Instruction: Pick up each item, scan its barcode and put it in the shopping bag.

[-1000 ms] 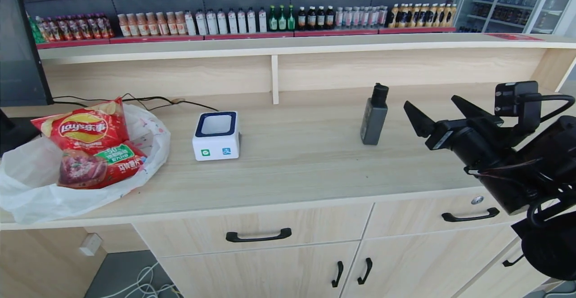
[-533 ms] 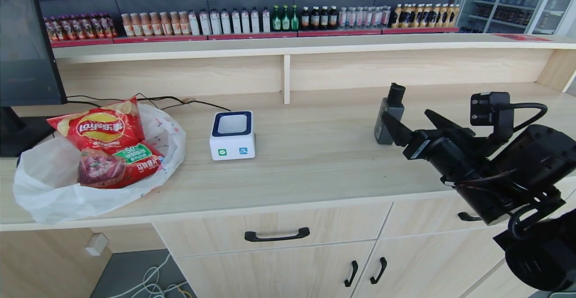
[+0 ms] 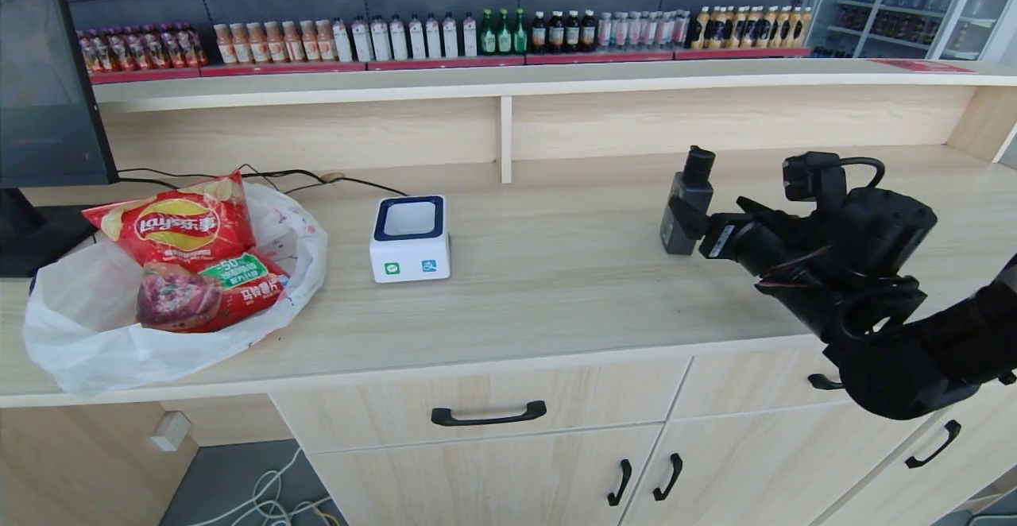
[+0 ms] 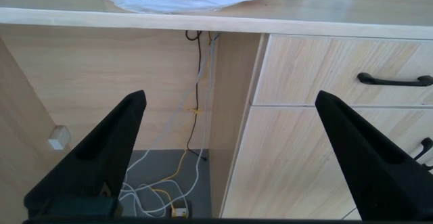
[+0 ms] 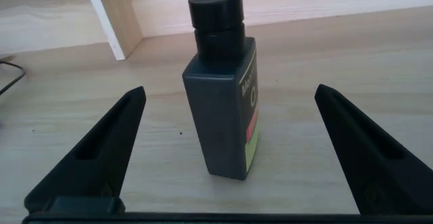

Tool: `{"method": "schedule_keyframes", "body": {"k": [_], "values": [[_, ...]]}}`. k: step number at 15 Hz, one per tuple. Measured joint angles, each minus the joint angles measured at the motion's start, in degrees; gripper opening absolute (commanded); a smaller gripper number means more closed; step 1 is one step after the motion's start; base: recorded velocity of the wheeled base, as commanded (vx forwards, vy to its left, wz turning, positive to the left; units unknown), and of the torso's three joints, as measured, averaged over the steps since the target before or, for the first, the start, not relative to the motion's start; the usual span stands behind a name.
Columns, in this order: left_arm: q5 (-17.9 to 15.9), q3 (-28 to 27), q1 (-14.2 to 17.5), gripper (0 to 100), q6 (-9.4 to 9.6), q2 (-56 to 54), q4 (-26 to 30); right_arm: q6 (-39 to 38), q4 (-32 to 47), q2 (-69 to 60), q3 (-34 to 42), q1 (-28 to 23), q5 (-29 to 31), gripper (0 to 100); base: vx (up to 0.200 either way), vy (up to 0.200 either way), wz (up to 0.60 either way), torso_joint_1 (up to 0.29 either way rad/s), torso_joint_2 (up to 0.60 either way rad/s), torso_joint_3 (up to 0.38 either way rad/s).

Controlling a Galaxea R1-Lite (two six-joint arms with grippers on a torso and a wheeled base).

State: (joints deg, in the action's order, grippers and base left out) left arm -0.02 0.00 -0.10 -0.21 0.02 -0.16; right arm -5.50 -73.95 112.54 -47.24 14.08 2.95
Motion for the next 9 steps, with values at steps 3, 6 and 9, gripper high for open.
{"method": "schedule_keyframes", "body": {"k": [3, 6, 9], "values": [[-0.02, 0.00, 0.00, 100, -0.01, 0.00, 0.00, -0.74, 0.77, 2.97, -3.08, 0.48, -0.30, 100, 0.000, 0.000, 0.00, 0.000, 0.00, 0.000], [-0.02, 0.00, 0.00, 100, -0.01, 0.00, 0.00, -1.65, 1.01, 5.14, -4.94, 0.83, -0.13, 100, 0.000, 0.000, 0.00, 0.000, 0.00, 0.000], [-0.02, 0.00, 0.00, 100, -0.01, 0.00, 0.00, -2.77, 4.12, 6.45, -7.75, 0.83, 0.13, 100, 0.000, 0.000, 0.00, 0.000, 0.00, 0.000]]}}
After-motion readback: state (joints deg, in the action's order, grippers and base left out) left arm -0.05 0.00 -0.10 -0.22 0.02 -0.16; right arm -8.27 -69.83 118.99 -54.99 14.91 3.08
